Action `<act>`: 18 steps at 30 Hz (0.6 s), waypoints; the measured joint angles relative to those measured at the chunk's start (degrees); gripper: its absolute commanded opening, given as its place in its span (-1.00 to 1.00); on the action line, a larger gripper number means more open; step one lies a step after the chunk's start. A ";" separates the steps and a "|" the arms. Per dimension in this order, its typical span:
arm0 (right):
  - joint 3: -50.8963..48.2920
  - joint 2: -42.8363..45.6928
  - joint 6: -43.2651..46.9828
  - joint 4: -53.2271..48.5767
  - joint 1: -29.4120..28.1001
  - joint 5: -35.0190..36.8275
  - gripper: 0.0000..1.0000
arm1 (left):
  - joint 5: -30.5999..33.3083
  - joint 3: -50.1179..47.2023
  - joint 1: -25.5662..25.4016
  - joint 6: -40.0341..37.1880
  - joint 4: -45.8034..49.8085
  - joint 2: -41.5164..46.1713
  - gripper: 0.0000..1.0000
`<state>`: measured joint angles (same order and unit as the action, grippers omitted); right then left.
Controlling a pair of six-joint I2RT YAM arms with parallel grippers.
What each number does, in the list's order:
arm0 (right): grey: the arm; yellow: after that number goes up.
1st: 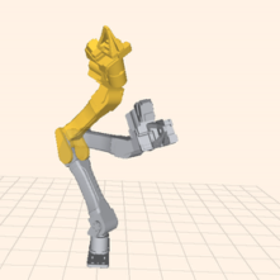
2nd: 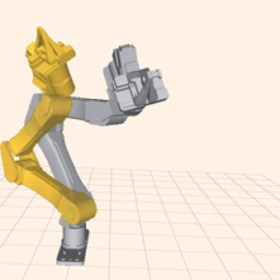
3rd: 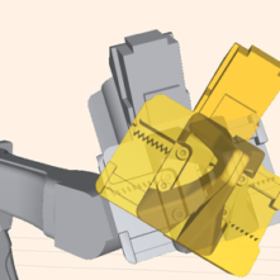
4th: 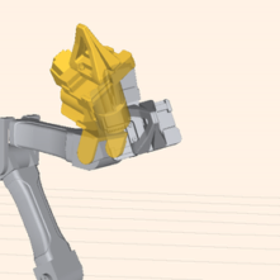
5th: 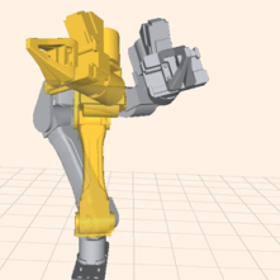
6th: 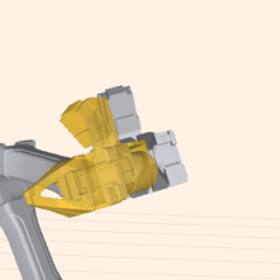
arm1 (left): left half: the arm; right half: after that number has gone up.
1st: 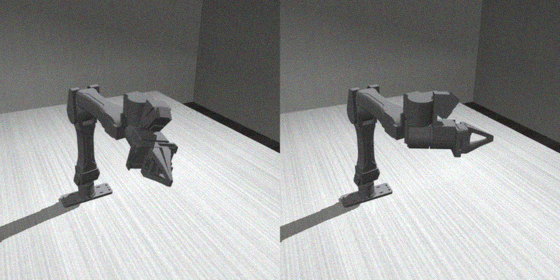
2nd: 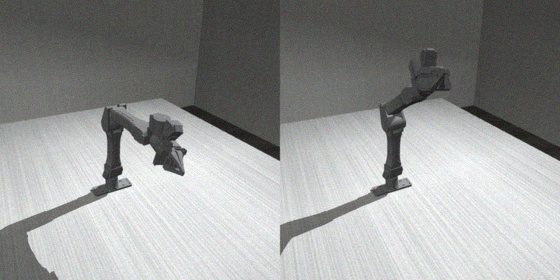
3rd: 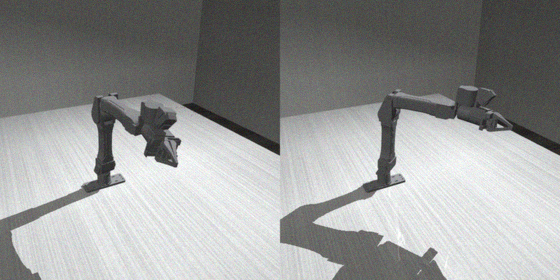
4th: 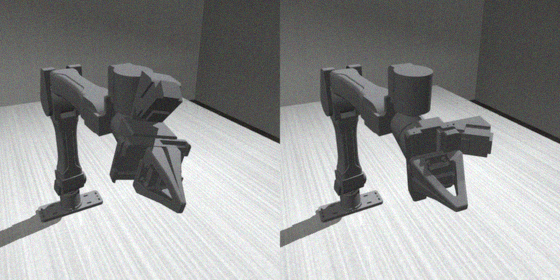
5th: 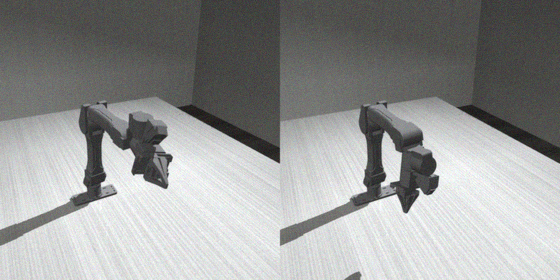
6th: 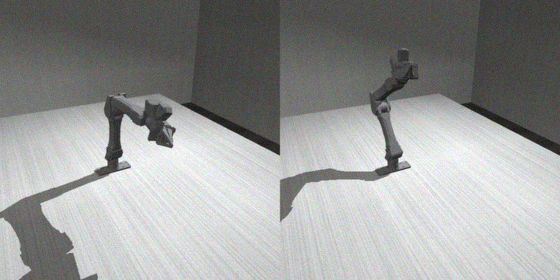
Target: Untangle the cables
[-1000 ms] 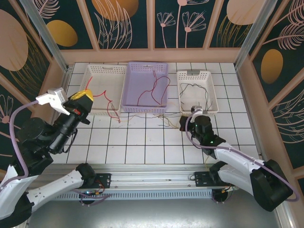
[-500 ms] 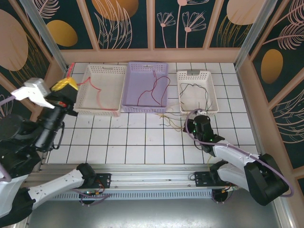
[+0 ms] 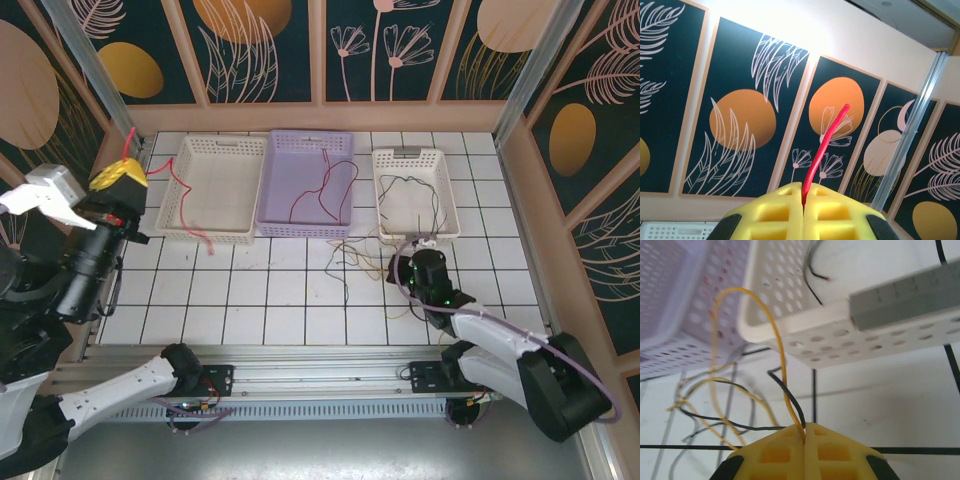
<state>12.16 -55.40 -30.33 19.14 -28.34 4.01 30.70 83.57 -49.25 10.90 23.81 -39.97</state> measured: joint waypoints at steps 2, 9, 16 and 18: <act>-0.31 4.83 0.50 0.44 -0.57 -0.85 -1.00 | 0.00 -2.93 0.00 -0.35 -0.33 -0.15 -1.00; -0.09 16.70 3.69 0.98 -2.23 -4.57 -1.00 | -0.44 -11.45 0.00 -0.63 -4.07 -2.34 -1.00; 2.01 19.08 5.66 -0.66 -4.48 -6.71 -1.00 | -3.93 -13.55 0.02 -0.85 -10.95 -10.62 -1.00; 2.71 19.82 6.08 -1.46 -5.03 -6.93 -1.00 | -5.16 -13.57 0.07 -1.07 -13.05 -13.86 -1.00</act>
<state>14.87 -35.57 -24.25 17.67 -33.36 -2.92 25.54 70.00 -49.19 9.82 10.76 -53.82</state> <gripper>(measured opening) 0.042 0.038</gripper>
